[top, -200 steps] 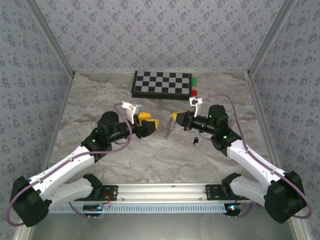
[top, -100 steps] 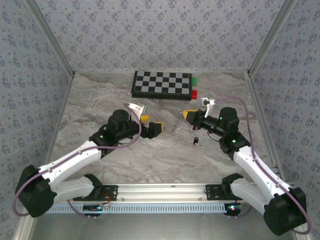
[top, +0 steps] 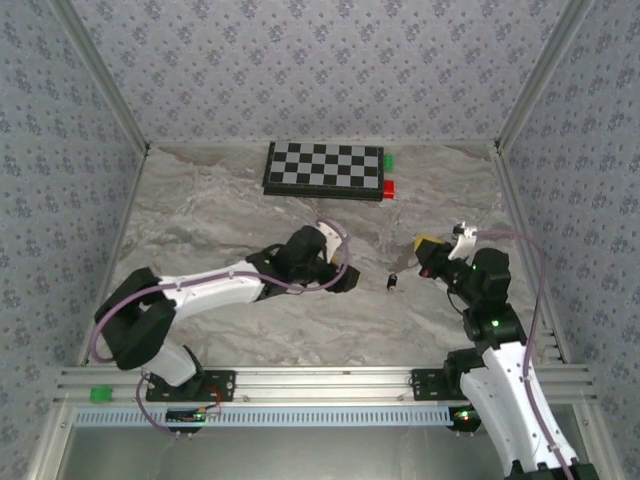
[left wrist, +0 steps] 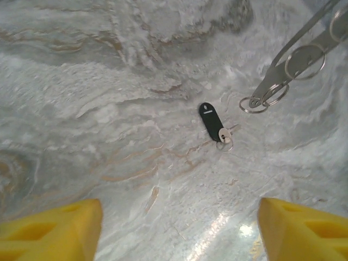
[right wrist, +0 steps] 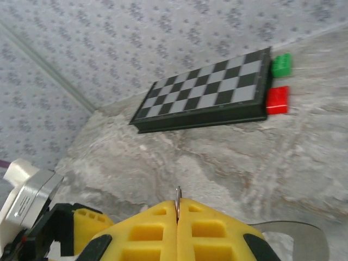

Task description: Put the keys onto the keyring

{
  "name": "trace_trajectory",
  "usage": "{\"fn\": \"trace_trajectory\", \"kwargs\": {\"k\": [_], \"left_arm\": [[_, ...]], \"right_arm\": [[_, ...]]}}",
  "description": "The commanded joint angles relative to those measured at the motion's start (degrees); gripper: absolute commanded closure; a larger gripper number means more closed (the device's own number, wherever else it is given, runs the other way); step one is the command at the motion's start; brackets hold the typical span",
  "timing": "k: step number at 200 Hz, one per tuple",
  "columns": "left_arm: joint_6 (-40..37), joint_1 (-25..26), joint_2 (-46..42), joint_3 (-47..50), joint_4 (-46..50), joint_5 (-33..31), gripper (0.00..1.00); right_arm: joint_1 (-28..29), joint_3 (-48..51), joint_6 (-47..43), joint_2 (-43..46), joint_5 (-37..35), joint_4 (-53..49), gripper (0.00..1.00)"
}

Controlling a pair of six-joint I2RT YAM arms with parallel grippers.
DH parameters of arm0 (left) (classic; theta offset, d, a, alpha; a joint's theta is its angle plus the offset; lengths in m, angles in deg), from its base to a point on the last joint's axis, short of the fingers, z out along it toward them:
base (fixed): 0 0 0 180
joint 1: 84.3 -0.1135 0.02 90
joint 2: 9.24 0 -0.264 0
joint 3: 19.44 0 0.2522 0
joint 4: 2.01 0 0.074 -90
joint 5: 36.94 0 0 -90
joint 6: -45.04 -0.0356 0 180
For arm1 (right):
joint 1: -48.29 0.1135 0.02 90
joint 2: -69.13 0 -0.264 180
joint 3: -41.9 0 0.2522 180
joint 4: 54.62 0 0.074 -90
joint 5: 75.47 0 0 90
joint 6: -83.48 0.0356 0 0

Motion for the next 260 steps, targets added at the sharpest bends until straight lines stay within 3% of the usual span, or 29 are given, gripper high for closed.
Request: {"fn": "trace_trajectory", "kwargs": {"k": [1, 37, 115, 260], "left_arm": [[-4.1, 3.1, 4.9, -5.9, 5.4, -4.5, 0.35], [-10.5, 9.5, 14.4, -15.0, 12.8, -13.6, 0.41], [-17.4, 14.1, 26.2, -24.5, 13.5, -19.6, 0.43], [-18.7, 14.1, 34.4, -34.5, 18.3, -14.0, 0.46]], "right_arm": [[-2.1, 1.6, -0.2, 3.0, -3.0, -4.1, 1.0], [-5.8, 3.3, 1.8, 5.4, -2.3, -4.4, 1.0], [-10.9, 3.4, 3.7, 8.6, 1.8, -5.7, 1.0], [-14.4, 4.1, 5.6, 8.5, 6.1, -4.2, 1.0]]}}
